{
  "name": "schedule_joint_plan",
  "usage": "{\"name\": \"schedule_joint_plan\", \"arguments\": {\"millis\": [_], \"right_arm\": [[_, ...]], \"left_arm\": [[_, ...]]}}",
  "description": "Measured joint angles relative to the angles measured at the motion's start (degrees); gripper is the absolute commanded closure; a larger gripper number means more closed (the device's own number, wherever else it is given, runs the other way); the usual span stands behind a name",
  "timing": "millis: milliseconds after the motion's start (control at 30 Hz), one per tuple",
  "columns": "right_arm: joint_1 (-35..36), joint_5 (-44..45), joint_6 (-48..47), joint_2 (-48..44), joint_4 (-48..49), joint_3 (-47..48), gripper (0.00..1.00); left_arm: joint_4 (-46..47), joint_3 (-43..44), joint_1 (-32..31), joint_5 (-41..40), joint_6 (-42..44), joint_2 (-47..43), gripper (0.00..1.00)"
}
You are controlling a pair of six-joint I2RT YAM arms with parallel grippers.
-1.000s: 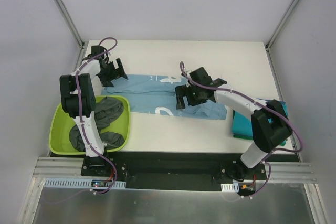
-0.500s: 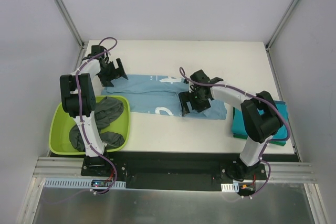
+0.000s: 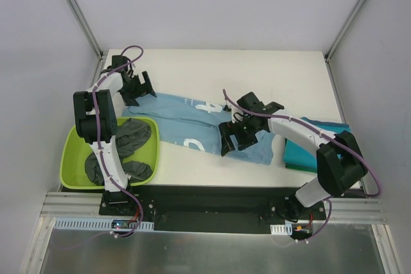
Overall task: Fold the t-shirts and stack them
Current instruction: Fold the other side of the tshirt into a rectangle
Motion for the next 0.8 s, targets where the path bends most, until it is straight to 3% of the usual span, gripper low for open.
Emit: {"name": "schedule_joint_plan", "arguments": {"millis": [233,533,800], "right_arm": [[0.2,-3.5,1.4,-0.8,3.2,0.1,0.04],[7.9,14.3,-9.5,1.7,0.3,5.6,0.01],[11.9,14.6,-14.5,5.6,2.1,10.0,0.22]], "left_arm": [[0.0,0.0,0.0,0.0,0.0,0.0,0.01],[-0.6,0.7,0.2,0.1,-0.1,0.4,0.01],[-0.6,0.8,0.3,0.1,-0.2,0.6,0.01]]}}
